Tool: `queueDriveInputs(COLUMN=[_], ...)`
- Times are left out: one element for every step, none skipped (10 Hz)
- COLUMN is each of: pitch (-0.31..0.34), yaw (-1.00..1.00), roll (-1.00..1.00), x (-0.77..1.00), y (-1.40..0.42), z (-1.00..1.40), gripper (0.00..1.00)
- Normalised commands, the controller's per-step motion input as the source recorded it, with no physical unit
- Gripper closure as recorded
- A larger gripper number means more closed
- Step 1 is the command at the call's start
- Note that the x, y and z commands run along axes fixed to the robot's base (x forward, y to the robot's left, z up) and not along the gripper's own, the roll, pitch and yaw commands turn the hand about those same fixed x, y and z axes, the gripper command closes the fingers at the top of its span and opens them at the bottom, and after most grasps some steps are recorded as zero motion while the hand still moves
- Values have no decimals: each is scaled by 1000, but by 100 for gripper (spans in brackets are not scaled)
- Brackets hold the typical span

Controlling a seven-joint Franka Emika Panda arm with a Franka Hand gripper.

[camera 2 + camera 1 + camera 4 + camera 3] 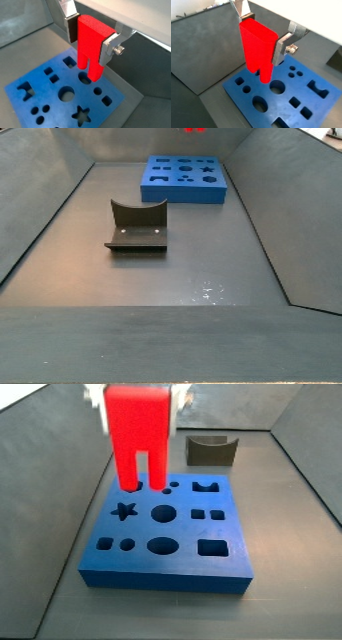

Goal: Pick up the square-circle object. Move up. Rotate the square-circle object. Place the square-circle object on the fixture. Regrasp the square-circle object. Move to above the board. Insert the square-circle object.
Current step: Insert the square-circle object.

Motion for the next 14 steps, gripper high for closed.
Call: queueDriveInputs(pitch=[-134,-159,-144,-133,-123,-137,-133,-111,-111,-104,-60,-51,-30,-10], yaw=[0,0,0,0,0,0,0,6,20,46,34,14,0,0], roll=[0,1,0,0,0,0,0,0,17,34,0,0,0,0], x=[-109,-209,-183,-140,-134,-111,-37,-23,-40,-20,0,-3,0,0], y=[-37,-100,-89,-40,-3,-60,-151,-200,-243,-266,-117,-23,0,0], z=[-586,-620,-531,-437,-423,-494,-494,-440,-403,-343,-271,-246,-211,-183], gripper=[100,100,100,100,100,100,100,100,100,100,100,100,100,100])
